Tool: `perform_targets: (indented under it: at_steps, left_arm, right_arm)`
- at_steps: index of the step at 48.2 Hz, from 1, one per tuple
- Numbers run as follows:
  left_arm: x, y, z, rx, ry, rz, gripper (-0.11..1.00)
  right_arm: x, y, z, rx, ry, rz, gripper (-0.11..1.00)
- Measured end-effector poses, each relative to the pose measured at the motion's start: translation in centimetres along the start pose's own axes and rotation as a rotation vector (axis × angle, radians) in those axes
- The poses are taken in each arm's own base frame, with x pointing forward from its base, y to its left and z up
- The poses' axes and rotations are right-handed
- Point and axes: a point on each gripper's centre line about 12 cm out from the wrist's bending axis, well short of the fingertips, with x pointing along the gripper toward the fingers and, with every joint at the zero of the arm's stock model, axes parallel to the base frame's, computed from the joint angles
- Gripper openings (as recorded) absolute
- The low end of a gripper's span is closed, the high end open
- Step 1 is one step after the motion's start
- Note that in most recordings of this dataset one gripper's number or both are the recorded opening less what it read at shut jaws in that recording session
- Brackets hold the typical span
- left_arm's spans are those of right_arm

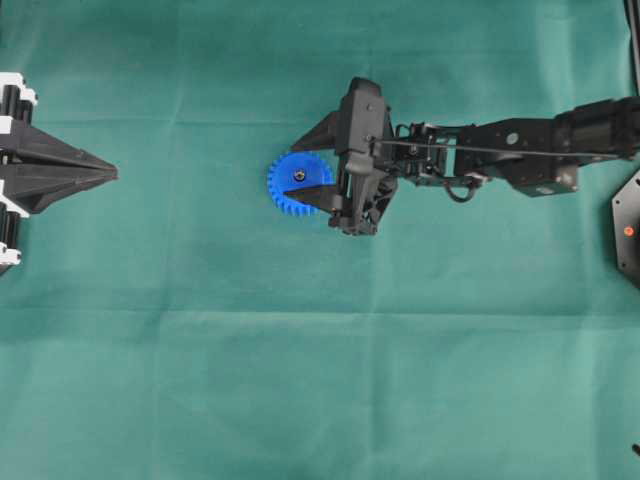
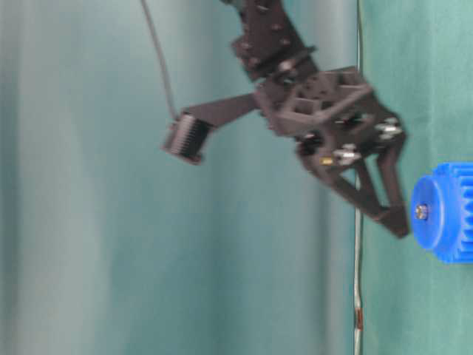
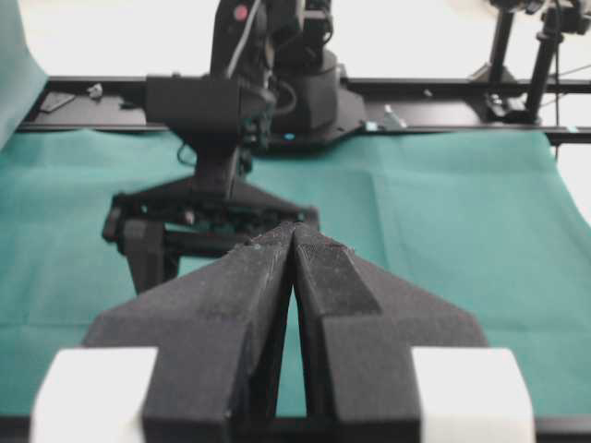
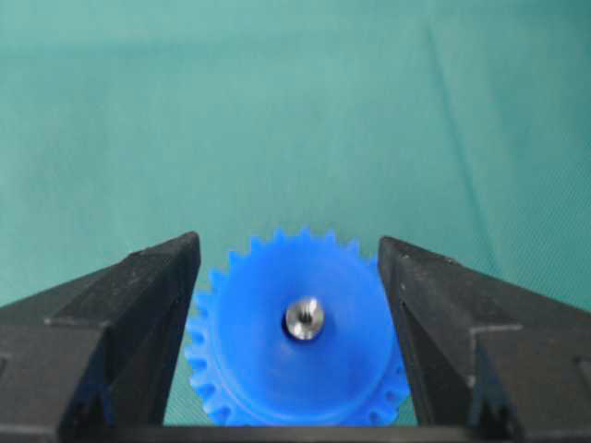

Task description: Insert the shaft placed at a random location into the center hole of the medium gear at another random location.

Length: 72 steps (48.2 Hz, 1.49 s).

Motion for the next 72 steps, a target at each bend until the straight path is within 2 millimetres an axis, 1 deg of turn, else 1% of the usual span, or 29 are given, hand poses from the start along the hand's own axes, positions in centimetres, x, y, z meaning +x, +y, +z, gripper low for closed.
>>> perform_targets:
  at_steps: [5,12,17,24,33,49,55,63,72]
  left_arm:
    - [0.0,0.0,0.0,0.0,0.0,0.0,0.0]
    - [0.0,0.0,0.0,0.0,0.0,0.0,0.0]
    - [0.0,0.0,0.0,0.0,0.0,0.0,0.0]
    - [0.0,0.0,0.0,-0.002,0.0,0.0,0.0]
    - [0.0,0.0,0.0,-0.002,0.0,0.0,0.0]
    - [0.0,0.0,0.0,0.0,0.0,0.0,0.0]
    - [0.0,0.0,0.0,-0.002,0.002,0.0,0.0]
    - [0.0,0.0,0.0,-0.002,0.002,0.0,0.0]
    - [0.0,0.0,0.0,0.0,0.002,0.0,0.0]
  right_arm:
    - [-1.1,0.0,1.3,0.0,-0.014,0.001,0.79]
    - [-2.6,0.0,2.4,-0.001,-0.021,0.002,0.79]
    - [-4.3,0.0,3.3,-0.001,-0.038,0.003,0.79]
    - [-6.6,0.0,3.9,0.0,-0.068,0.003,0.79]
    - [-9.7,0.0,3.6,0.0,-0.097,0.003,0.79]
    - [-15.4,-0.1,1.7,0.0,-0.127,0.004,0.79]
    - [-17.3,0.0,1.0,0.001,-0.12,0.006,0.79]
    - [-19.1,0.0,0.4,0.001,-0.1,0.008,0.79]
    - [-20.1,-0.1,0.0,0.002,-0.098,0.007,0.79]
